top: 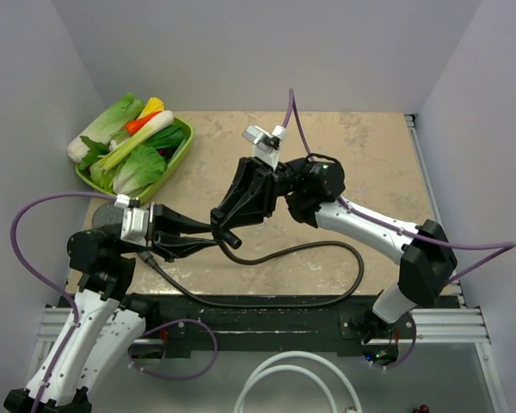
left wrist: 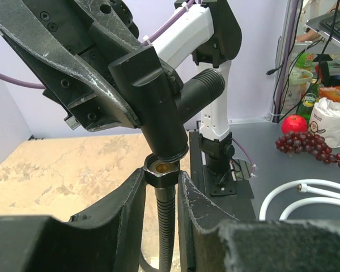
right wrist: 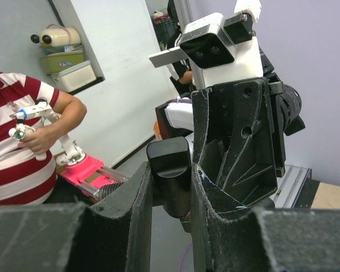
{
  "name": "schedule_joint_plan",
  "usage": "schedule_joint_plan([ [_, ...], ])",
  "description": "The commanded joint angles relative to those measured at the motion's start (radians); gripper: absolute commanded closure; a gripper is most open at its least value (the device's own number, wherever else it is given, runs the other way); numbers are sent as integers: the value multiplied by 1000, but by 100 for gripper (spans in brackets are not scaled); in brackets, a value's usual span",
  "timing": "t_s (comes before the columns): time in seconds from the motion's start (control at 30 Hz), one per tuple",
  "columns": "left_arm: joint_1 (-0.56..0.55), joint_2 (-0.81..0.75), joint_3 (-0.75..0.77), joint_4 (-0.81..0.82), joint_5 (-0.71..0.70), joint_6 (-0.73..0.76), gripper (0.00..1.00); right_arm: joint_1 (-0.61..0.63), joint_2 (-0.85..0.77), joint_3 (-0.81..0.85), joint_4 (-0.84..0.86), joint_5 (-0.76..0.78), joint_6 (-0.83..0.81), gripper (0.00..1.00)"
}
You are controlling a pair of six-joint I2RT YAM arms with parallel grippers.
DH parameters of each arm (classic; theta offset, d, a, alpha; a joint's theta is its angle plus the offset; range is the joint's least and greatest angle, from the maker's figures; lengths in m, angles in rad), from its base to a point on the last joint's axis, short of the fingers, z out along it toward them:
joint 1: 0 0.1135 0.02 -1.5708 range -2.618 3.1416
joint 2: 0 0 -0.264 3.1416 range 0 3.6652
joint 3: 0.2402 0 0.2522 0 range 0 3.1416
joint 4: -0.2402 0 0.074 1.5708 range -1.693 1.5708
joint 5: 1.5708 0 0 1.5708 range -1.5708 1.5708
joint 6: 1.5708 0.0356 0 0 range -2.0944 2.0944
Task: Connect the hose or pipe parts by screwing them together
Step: Install the adaptor on the pipeline.
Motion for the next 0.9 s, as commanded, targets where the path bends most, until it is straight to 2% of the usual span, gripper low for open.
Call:
schedule_joint_plan([
  [0.0, -1, -12, 19, 11, -2, -14, 100, 4, -7, 46, 146, -1, -9, 100],
  [0.67, -1, -18, 22, 38, -16, -46, 100, 7, 38, 56, 151, -10, -13, 100],
  [0.87, -1, -18, 27, 31, -22, -41, 100, 7, 10, 27, 68, -33, -63, 100],
])
